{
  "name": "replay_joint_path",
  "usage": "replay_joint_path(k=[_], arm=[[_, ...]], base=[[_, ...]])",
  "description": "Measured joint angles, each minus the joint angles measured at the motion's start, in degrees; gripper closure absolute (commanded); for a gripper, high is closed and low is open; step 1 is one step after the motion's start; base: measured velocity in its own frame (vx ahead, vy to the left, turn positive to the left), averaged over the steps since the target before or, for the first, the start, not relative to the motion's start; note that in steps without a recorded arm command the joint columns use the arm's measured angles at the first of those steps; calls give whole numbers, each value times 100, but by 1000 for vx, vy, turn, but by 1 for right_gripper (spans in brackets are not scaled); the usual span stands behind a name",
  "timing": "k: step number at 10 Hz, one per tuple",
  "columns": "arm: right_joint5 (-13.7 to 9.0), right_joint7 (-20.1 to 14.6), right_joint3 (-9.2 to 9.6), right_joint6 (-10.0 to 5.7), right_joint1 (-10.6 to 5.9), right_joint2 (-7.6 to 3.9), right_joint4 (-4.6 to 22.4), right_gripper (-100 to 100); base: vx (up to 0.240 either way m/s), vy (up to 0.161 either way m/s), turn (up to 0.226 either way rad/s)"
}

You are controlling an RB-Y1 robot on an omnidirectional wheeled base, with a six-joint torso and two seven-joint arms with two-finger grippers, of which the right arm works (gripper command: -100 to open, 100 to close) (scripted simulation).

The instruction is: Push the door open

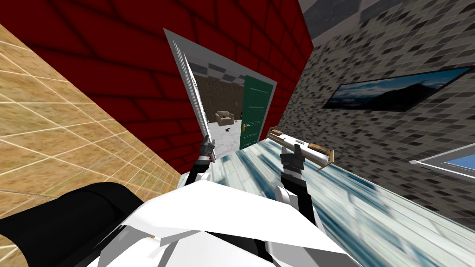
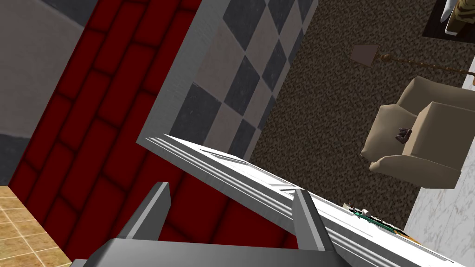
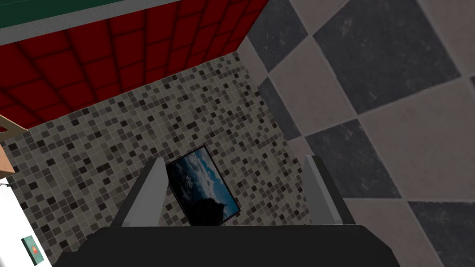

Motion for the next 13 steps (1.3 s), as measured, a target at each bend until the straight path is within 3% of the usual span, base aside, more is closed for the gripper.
replay_joint_path(k=[5,8,10,13], arm=[[2,-52,336,17,-217,-175,318,-100],[-20,-112,531,26,-458,-311,630,-100],[14,-104,804,-1,-619,-331,896,-100],[-20,-205,1113,37,-955,-489,1320,-100]], base=[[191,-38,-41],[169,-26,-57],[196,-26,-66],[192,-21,-67]])
